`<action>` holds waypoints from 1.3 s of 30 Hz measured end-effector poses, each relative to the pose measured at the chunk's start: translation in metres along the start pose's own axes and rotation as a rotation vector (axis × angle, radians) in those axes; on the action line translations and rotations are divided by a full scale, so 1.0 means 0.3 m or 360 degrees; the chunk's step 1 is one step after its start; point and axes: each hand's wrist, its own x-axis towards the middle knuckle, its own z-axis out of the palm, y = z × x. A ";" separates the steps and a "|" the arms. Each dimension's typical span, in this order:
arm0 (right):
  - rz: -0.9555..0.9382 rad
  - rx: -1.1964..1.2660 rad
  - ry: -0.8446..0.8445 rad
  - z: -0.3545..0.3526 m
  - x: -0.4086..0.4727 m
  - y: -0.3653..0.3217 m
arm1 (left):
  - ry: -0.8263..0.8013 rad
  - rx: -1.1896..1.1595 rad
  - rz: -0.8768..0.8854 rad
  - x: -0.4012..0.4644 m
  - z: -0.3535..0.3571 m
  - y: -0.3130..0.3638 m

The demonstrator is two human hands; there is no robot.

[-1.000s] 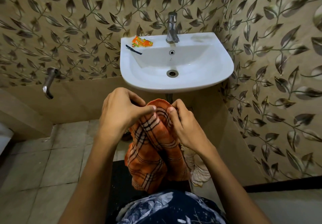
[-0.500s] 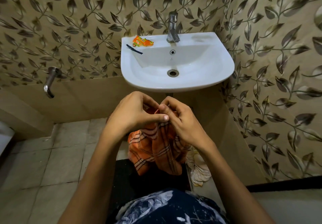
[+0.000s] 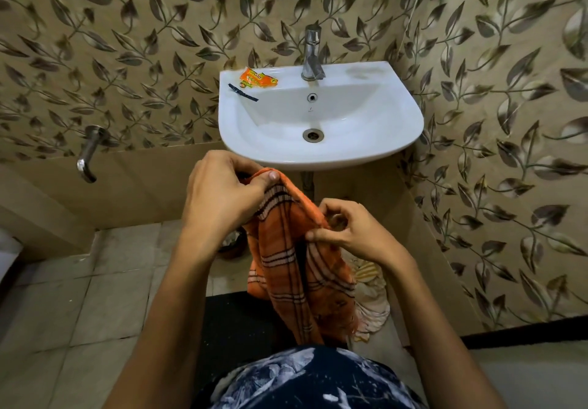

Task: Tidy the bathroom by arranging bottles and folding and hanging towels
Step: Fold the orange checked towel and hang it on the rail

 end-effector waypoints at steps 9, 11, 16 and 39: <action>-0.0245 -0.0208 0.0420 0.015 -0.004 -0.004 | 0.0027 -0.0032 -0.0156 -0.007 -0.027 0.004; -0.0239 -0.0010 0.0432 0.035 -0.004 -0.009 | 0.0039 -0.0023 -0.0156 -0.009 -0.033 0.004; -0.0238 0.0313 0.0398 0.079 0.004 -0.040 | 0.0115 0.0005 -0.0165 -0.011 -0.045 -0.003; -0.0627 -0.0165 0.0838 0.056 0.000 -0.097 | -0.0047 -0.0082 -0.0229 -0.026 -0.045 -0.007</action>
